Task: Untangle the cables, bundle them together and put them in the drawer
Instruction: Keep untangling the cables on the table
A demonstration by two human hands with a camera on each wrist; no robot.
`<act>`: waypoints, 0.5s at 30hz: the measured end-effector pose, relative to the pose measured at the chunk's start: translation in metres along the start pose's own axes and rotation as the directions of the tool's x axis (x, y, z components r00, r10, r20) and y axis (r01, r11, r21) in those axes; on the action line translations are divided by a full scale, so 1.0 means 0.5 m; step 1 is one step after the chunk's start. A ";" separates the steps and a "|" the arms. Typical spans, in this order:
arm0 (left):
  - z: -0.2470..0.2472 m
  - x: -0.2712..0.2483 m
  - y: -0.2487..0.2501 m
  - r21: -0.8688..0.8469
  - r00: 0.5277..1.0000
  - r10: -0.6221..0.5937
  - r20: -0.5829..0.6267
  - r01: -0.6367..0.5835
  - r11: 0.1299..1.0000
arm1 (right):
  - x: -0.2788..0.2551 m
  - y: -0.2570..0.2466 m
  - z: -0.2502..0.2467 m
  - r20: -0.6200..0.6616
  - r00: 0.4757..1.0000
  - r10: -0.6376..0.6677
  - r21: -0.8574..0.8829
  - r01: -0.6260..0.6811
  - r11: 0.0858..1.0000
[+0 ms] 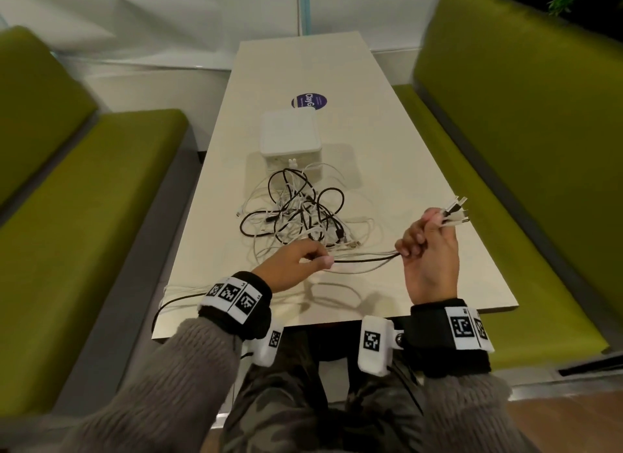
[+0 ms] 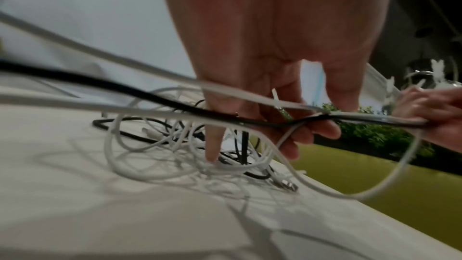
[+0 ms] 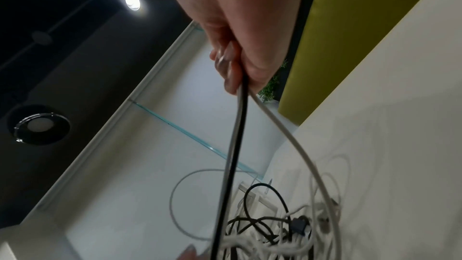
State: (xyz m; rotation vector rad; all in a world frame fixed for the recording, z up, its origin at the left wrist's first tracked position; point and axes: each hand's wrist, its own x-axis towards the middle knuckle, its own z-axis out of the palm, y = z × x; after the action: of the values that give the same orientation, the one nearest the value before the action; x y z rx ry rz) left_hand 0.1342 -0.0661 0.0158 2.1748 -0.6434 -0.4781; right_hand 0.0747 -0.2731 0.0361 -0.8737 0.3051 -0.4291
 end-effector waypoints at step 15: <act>-0.028 0.058 0.028 0.002 0.991 0.035 0.127 -0.036 0.999 | -0.008 0.039 -0.010 0.087 0.996 -0.028 -0.782 0.085 0.617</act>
State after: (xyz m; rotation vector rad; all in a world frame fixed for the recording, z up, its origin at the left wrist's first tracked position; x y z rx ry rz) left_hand 0.1607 -0.0826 0.0320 2.1456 -0.7510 -0.6003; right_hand 0.0735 -0.2636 0.0178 -1.7806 0.4150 -0.3121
